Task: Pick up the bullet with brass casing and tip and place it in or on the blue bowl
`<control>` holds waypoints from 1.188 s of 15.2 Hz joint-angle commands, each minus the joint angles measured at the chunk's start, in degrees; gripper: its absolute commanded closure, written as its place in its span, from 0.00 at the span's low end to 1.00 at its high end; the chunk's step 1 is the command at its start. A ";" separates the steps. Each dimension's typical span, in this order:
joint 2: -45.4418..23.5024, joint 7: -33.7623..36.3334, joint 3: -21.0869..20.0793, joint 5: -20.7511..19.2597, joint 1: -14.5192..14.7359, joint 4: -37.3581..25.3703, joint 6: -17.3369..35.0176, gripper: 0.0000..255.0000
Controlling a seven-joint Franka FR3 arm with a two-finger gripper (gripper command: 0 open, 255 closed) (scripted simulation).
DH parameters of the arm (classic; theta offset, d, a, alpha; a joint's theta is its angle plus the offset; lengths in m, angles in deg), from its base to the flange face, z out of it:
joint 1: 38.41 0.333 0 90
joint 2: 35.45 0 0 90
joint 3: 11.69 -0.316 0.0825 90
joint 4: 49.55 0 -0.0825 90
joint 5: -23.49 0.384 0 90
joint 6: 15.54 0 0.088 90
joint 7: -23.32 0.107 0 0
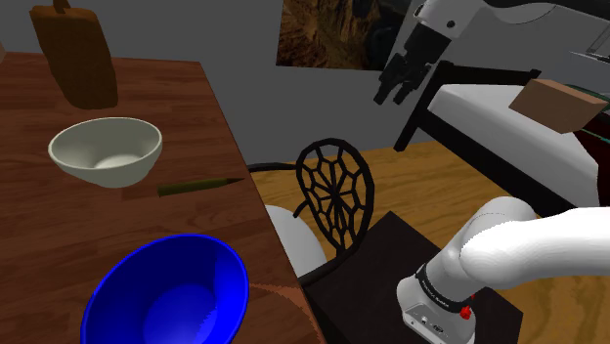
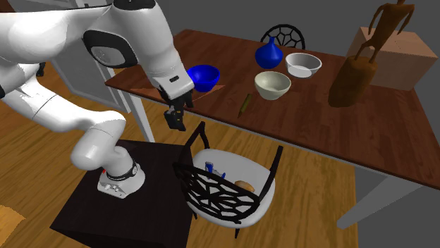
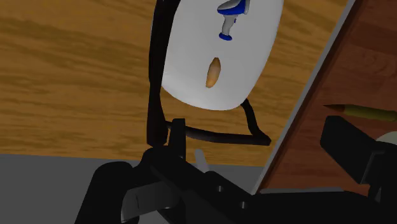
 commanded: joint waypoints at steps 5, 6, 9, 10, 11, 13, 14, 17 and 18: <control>-6.99 -4.71 -1.42 -0.22 3.11 -2.02 4.88 0.00; -8.73 -5.84 -1.81 -0.30 3.84 -2.63 6.00 0.00; -13.94 -9.14 -3.10 -0.62 5.90 -4.67 9.11 0.00; -15.66 -10.20 -3.55 -0.76 6.56 -5.42 10.06 0.00; -17.37 -11.23 -4.02 -0.93 7.21 -6.19 10.99 0.00; -20.74 -13.24 -5.03 -1.33 8.41 -7.79 12.72 0.00; -22.41 -14.21 -5.54 -1.58 9.01 -8.63 13.54 0.00; -27.33 -16.96 -7.19 -2.50 10.70 -11.23 15.79 0.00; -28.94 -17.83 -7.75 -2.87 11.25 -12.12 16.49 0.00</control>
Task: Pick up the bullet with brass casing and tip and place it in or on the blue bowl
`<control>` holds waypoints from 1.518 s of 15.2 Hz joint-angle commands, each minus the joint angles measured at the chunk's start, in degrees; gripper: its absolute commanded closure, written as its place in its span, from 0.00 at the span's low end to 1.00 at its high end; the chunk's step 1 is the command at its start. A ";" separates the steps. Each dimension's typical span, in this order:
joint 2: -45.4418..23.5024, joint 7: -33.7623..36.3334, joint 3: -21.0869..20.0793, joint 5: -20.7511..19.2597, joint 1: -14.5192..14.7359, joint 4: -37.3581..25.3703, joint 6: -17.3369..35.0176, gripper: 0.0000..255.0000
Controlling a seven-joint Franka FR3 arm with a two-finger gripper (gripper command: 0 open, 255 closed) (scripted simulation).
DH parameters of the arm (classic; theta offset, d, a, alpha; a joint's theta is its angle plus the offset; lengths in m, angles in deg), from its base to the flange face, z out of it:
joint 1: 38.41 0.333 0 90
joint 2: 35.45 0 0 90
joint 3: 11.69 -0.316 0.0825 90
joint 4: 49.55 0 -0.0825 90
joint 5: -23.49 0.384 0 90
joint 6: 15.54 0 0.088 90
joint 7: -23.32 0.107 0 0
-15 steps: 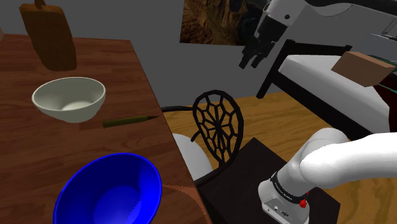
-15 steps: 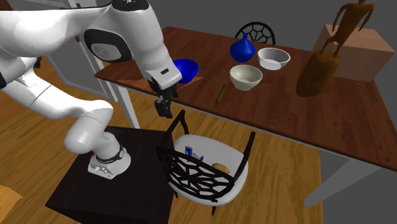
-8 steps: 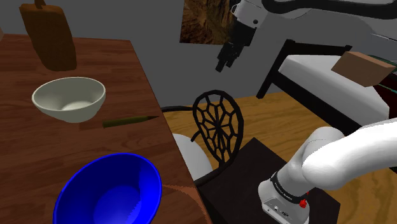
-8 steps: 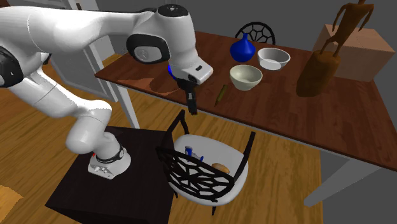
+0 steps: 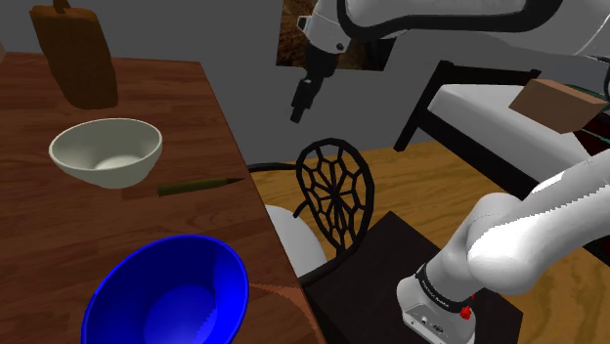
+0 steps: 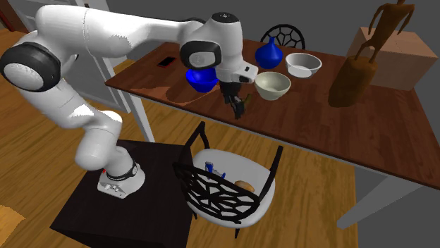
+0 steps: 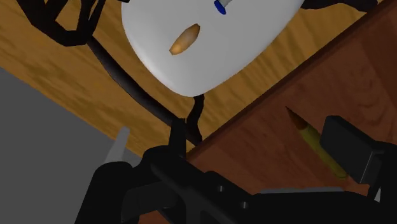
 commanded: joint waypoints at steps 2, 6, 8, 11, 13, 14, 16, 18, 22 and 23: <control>-4.67 -2.77 -1.65 -1.23 1.61 -2.42 2.15 0.00; -10.85 -5.78 -4.02 -3.38 3.75 -6.08 4.45 0.00; -13.84 -7.15 -5.20 -4.69 4.85 -7.91 5.47 0.00; -18.23 -9.06 -6.90 -6.90 6.57 -10.61 6.84 0.00; -21.08 -10.25 -7.98 -8.52 7.78 -12.35 7.67 0.00; -22.49 -10.83 -8.49 -9.37 8.41 -13.21 8.07 0.00; -25.24 -11.97 -9.46 -11.14 9.72 -14.87 8.81 0.00; -27.93 -13.08 -10.34 -12.97 11.10 -16.46 9.51 0.00; -30.98 -13.92 -10.95 -14.98 12.44 -17.19 11.41 0.00; -31.32 -13.83 -10.89 -15.13 12.43 -16.88 12.04 0.00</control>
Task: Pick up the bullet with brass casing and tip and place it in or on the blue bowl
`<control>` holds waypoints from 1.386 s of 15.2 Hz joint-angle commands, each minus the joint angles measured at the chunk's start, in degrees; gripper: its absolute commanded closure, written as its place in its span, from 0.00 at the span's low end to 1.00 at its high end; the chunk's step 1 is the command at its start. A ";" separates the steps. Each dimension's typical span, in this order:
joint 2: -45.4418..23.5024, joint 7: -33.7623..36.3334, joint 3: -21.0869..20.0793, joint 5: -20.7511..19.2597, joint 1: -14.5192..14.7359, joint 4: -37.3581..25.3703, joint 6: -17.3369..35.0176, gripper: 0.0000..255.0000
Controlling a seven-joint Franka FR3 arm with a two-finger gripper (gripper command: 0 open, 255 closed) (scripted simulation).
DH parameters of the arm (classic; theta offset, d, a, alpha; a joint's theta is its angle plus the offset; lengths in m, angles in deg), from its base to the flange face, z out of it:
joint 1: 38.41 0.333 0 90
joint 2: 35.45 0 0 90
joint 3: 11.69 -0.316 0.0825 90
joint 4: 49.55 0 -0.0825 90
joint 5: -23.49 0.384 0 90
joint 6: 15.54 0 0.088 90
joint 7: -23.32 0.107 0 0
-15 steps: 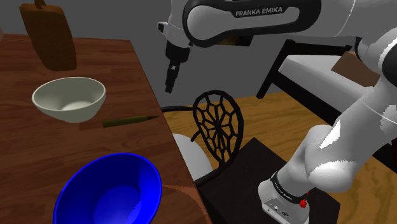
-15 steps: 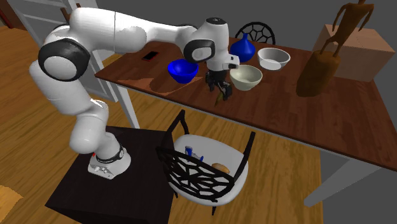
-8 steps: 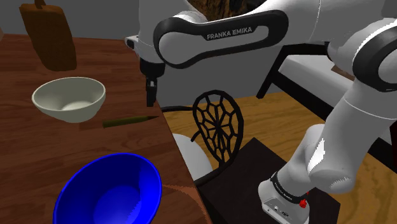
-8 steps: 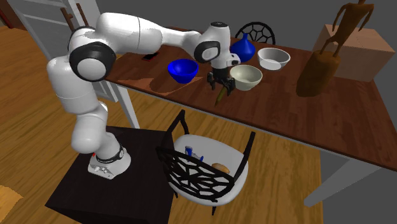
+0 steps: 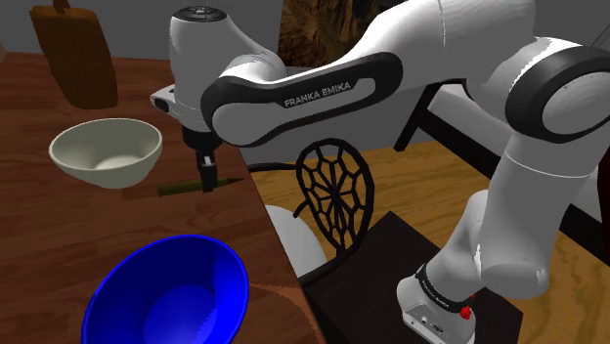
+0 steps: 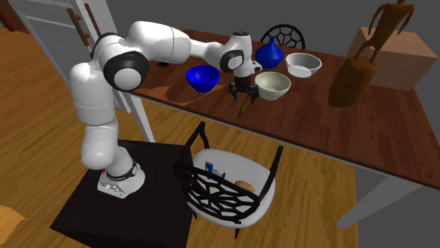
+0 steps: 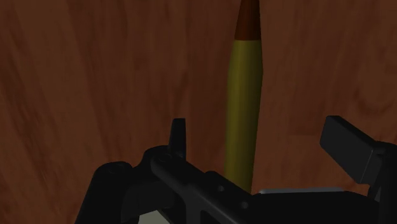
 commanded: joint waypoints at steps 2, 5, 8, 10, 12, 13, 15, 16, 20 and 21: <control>-1.19 0.18 0.16 -0.57 0.07 0.71 1.85 0.00; -2.16 0.44 0.34 -0.98 0.09 1.38 3.44 0.00; -2.15 0.44 0.34 -0.98 0.09 1.38 3.44 0.00; -2.15 0.44 0.34 -0.98 0.09 1.38 3.44 0.00; -2.15 0.44 0.34 -0.98 0.09 1.37 3.43 0.00; -2.15 0.44 0.34 -0.98 0.09 1.37 3.43 1.00; -2.15 0.44 0.34 -0.98 0.09 1.37 3.43 1.00; -2.15 0.44 0.34 -0.98 0.09 1.37 3.43 1.00; -2.15 0.43 0.35 -0.98 0.08 1.38 3.44 1.00; -2.15 0.43 0.35 -0.98 0.08 1.38 3.43 1.00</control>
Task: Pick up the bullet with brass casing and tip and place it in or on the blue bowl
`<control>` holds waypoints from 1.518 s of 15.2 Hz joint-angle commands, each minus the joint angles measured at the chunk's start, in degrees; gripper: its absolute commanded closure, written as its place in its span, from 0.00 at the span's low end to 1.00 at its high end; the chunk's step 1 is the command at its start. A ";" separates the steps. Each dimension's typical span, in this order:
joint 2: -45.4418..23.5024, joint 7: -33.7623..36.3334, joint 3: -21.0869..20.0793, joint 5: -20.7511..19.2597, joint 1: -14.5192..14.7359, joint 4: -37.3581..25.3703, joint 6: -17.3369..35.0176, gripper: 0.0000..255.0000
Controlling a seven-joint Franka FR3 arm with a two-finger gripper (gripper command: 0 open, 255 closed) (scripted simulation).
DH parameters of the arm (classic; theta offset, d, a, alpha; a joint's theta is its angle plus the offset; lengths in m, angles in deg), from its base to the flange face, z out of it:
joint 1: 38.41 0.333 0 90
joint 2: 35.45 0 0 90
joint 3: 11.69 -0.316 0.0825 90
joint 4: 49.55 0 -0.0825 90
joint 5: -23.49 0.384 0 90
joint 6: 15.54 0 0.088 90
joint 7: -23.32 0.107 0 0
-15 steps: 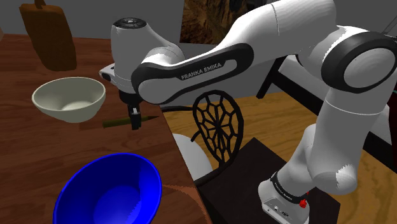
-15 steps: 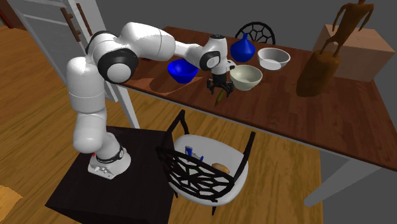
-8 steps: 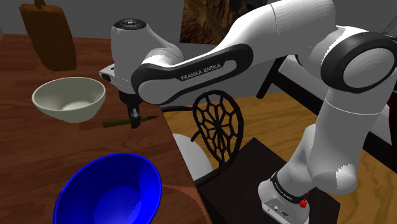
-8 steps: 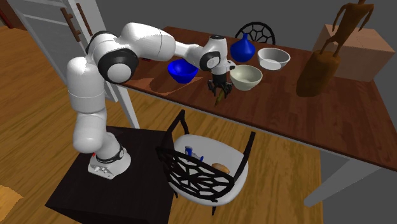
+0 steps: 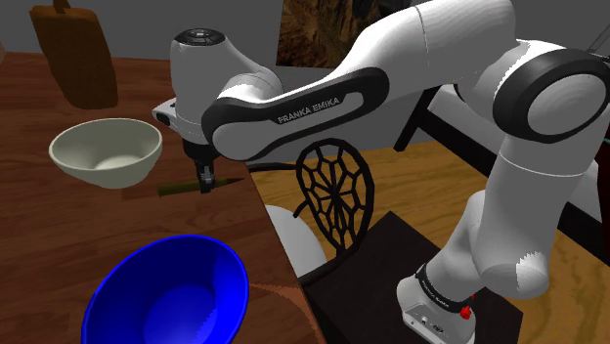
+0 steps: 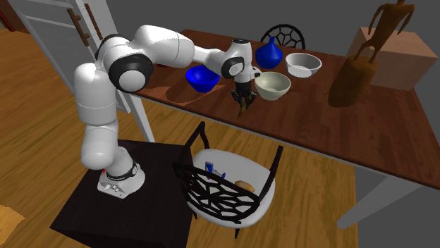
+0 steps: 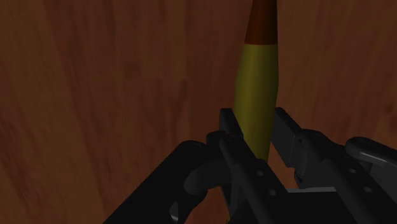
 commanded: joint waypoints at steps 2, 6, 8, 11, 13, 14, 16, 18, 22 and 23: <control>0.29 -0.13 -0.06 0.16 -0.01 -0.36 -0.65 1.00; 1.37 -0.69 -0.26 0.73 -0.09 -2.01 -3.31 1.00; 1.84 -0.96 -0.35 0.99 -0.11 -2.91 -4.66 1.00; 2.48 -1.33 -0.46 1.35 -0.14 -4.38 -6.71 1.00; 2.84 -1.57 -0.53 1.56 -0.14 -5.43 -8.10 1.00; 3.01 -1.68 -0.56 1.65 -0.14 -5.98 -8.80 1.00; 3.30 -1.90 -0.61 1.83 -0.13 -7.12 -10.22 1.00; 3.55 -2.11 -0.67 1.99 -0.11 -8.33 -11.65 1.00; 3.89 -2.49 -0.76 2.25 -0.04 -10.94 -14.57 1.00; 3.94 -2.59 -0.78 2.30 -0.02 -11.64 -15.31 1.00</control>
